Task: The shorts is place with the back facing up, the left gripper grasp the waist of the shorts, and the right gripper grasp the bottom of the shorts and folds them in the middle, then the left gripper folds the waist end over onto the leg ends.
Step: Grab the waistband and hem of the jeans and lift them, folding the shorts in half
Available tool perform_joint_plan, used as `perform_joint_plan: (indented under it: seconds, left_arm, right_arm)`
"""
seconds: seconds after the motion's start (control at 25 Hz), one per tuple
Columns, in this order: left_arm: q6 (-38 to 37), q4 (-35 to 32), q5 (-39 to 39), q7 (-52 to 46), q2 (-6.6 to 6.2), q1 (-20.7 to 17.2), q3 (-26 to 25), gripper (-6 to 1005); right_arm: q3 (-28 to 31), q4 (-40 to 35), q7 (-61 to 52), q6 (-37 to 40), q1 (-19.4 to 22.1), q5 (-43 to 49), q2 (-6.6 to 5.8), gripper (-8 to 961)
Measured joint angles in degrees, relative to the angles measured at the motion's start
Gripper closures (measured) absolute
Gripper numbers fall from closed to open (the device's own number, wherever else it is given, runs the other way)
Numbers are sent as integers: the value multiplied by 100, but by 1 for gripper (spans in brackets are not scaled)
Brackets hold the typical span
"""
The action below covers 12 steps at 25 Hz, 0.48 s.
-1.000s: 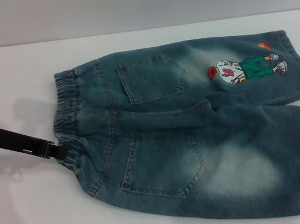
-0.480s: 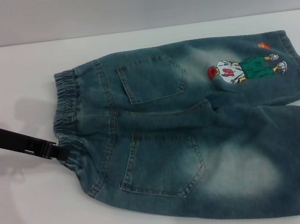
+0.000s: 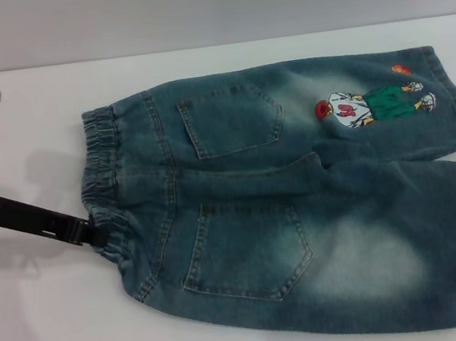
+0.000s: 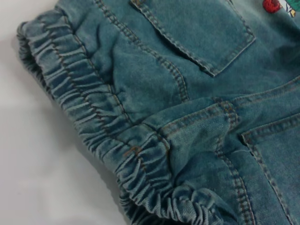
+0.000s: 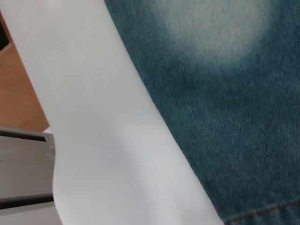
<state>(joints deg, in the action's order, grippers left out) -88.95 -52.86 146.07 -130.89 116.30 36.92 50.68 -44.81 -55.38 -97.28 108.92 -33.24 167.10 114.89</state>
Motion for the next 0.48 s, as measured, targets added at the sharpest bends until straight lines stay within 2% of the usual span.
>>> perform_joint_plan:
  seconds: [0.48]
  left_arm:
    - [-5,29,0,-2,7,0,3,934]
  right_arm:
    - [-2,-144,29,36,-38,-27,29,340]
